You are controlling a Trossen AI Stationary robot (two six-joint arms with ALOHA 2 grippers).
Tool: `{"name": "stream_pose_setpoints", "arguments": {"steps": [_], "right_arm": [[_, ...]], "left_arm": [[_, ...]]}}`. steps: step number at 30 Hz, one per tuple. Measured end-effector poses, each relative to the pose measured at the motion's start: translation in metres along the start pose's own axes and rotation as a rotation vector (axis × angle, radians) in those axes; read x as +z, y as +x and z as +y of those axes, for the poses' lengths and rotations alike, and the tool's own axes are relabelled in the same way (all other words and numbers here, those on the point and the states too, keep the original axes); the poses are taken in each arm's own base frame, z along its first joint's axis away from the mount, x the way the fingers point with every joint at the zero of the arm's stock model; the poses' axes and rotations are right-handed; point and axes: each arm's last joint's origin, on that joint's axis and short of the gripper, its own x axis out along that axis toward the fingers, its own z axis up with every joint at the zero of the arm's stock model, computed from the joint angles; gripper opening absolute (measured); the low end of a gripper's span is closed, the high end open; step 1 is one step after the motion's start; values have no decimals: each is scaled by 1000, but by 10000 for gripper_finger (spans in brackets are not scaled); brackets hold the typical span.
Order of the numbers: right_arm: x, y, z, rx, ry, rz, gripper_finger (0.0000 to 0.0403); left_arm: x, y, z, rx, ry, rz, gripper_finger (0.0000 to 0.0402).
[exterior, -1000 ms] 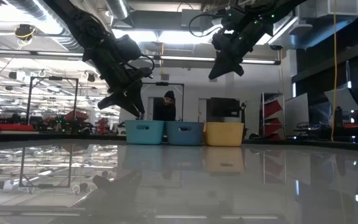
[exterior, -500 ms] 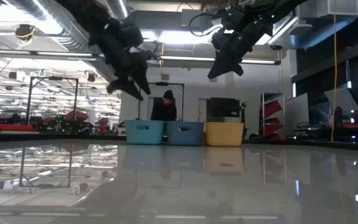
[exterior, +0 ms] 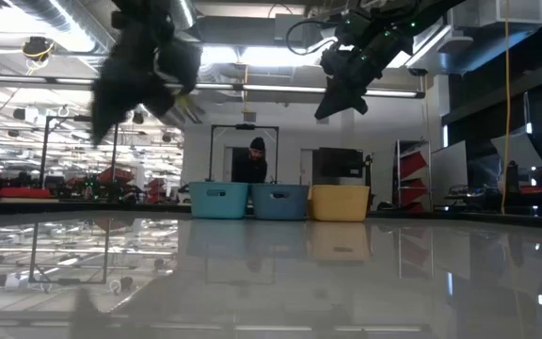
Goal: Sort batteries
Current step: Put the brown battery into the green bin
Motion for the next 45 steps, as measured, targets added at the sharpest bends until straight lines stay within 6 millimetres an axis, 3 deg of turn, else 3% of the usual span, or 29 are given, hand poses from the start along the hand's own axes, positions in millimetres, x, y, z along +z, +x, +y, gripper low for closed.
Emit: {"name": "stream_pose_setpoints", "arguments": {"steps": [5, 10, 23, 29, 45], "right_arm": [[0, 0, 0, 0, -26, -1, 0], [0, 0, 0, 10, -40, -2, 0], [0, 0, 0, 15, -53, -5, 0], [0, 0, 1, 30, -52, -4, 0], [0, 0, 1, 39, -51, -3, 0]], "left_arm": [[-17, 30, -12, 41, 4, 163, 143], [-26, 58, -16, 78, -145, 208, 151], [-43, 101, -10, 102, -178, 269, 256], [-47, 110, -8, 136, -181, 272, 274], [-50, 120, -4, 123, -78, 311, 274]]}}
